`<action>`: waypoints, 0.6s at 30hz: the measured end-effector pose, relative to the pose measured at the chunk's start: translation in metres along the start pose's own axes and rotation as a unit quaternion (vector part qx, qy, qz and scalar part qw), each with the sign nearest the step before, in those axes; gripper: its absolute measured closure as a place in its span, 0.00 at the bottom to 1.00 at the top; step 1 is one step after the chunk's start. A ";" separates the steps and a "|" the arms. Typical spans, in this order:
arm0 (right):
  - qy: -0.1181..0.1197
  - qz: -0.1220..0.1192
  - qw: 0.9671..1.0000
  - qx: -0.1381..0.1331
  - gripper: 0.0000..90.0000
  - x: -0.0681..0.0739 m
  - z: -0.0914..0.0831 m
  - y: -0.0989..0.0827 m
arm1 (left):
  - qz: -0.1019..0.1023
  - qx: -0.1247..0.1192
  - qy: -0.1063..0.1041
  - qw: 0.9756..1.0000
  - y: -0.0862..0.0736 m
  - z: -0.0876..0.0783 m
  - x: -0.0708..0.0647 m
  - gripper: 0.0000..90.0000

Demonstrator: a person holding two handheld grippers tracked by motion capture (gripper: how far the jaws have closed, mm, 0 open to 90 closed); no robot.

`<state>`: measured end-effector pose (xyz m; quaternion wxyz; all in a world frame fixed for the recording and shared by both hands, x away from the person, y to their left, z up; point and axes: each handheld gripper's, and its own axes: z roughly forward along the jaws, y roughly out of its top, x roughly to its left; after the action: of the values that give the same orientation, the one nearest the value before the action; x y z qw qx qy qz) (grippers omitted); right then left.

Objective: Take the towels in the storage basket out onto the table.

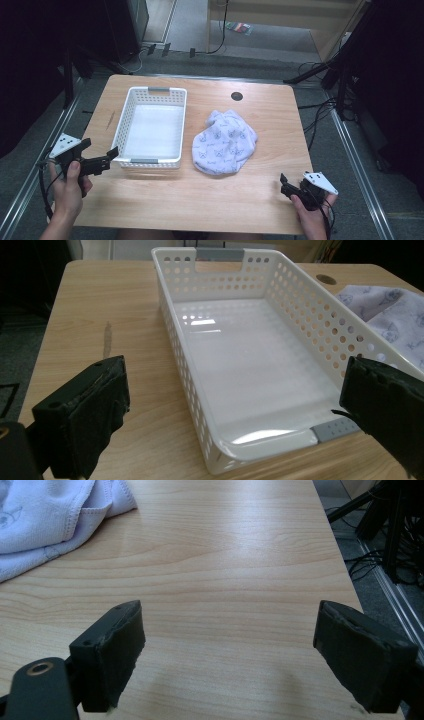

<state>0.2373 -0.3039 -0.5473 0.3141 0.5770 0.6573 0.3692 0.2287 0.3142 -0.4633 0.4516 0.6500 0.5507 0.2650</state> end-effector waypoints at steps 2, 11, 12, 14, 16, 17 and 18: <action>0.000 0.000 1.000 0.000 0.15 0.000 0.000 0.000 | 0.003 -0.004 0.005 1.000 -0.005 -0.003 0.003 0.00; -0.001 -0.001 1.000 0.001 0.15 0.000 0.000 0.000 | -0.006 -0.012 0.020 1.000 -0.033 -0.012 0.017 0.00; -0.002 -0.001 1.000 0.001 0.15 0.000 0.000 0.000 | -0.005 -0.013 0.024 1.000 -0.036 -0.012 0.018 0.01; -0.003 -0.001 1.000 0.001 0.15 0.000 0.000 0.000 | -0.004 -0.012 0.026 1.000 -0.038 -0.012 0.019 0.01; -0.003 0.000 1.000 0.002 0.15 0.000 0.000 0.000 | -0.008 -0.016 0.025 1.000 -0.044 -0.012 0.022 0.01; -0.003 0.001 1.000 0.002 0.15 0.000 0.000 0.000 | -0.006 -0.018 0.026 0.999 -0.048 -0.013 0.024 0.01; -0.003 0.001 1.000 0.002 0.15 0.000 0.000 0.000 | -0.006 -0.018 0.026 0.999 -0.048 -0.013 0.024 0.00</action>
<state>0.2375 -0.3035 -0.5474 0.3149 0.5793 0.6567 0.3660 0.2010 0.3399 -0.5039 0.4503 0.6315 0.5611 0.2892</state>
